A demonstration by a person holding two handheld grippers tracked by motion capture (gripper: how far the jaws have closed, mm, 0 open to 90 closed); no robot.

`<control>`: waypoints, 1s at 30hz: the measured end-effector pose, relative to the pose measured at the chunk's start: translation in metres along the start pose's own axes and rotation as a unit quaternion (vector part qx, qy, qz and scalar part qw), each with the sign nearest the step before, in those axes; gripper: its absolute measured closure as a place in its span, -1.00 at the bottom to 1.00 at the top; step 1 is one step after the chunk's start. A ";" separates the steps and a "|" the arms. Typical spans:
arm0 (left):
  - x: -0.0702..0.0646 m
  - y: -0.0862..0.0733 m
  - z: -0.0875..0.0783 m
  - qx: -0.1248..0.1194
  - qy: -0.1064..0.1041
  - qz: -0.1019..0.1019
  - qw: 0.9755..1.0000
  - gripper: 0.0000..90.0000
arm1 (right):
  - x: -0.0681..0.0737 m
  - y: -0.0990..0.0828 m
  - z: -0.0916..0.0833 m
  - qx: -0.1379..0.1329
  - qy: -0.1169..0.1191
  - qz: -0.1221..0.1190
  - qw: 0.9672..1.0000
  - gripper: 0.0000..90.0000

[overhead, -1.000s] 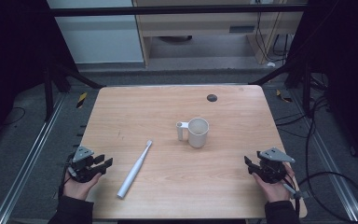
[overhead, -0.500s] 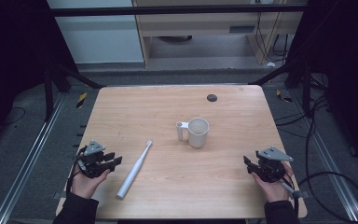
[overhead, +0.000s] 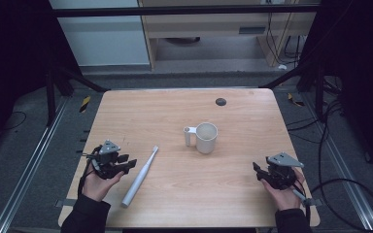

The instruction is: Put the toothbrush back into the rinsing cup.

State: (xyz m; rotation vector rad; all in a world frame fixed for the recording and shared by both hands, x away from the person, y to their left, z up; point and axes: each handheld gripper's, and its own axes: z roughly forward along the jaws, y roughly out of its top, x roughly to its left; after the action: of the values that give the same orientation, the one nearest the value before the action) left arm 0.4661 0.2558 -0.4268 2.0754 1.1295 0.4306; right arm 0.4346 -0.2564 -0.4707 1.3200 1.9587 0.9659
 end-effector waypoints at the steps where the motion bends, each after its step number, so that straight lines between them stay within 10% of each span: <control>1: -0.001 0.002 0.001 0.001 -0.001 0.001 1.000 0.27 | 0.000 0.000 0.000 0.000 0.000 0.000 1.000 0.01; 30: -0.013 0.014 0.047 0.073 -0.018 0.015 0.997 0.19 | 0.002 0.000 0.005 0.011 0.001 -0.012 1.000 -0.01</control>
State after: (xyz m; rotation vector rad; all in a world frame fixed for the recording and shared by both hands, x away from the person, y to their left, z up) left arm 0.4945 0.2196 -0.4474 2.2210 1.1397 0.3314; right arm 0.4378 -0.2538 -0.4733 1.3046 1.9871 0.9383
